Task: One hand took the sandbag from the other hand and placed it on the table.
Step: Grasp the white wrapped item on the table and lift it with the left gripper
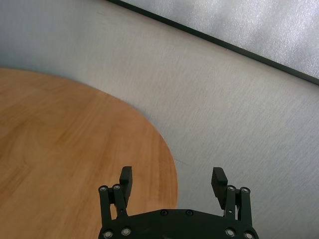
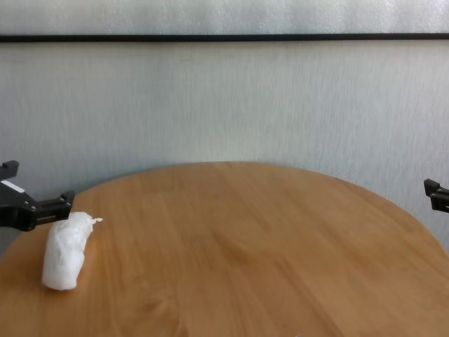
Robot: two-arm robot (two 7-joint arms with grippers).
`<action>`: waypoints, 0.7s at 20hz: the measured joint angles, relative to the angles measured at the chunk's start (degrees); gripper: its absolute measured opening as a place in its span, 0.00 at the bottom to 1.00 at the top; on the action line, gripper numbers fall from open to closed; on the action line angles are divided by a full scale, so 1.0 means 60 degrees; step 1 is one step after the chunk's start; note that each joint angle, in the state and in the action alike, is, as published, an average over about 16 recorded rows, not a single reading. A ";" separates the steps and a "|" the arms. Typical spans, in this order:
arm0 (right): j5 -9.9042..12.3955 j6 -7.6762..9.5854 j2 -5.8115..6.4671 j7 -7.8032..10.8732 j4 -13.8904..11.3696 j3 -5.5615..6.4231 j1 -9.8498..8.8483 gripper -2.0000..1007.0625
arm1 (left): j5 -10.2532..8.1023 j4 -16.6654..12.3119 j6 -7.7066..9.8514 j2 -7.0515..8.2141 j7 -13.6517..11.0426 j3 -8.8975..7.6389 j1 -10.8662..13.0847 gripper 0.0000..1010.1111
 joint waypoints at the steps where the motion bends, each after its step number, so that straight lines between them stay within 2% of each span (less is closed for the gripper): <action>1: 0.0000 0.0000 0.0000 0.0000 0.0000 0.0000 0.0000 0.99 | 0.0000 0.0000 0.0000 0.0000 0.0000 0.0000 0.0000 0.99; 14: 0.0000 0.0000 0.0000 0.0000 0.0000 0.0000 0.0000 0.99 | 0.0030 0.0044 0.0088 -0.0059 -0.0161 -0.0042 -0.0010 0.99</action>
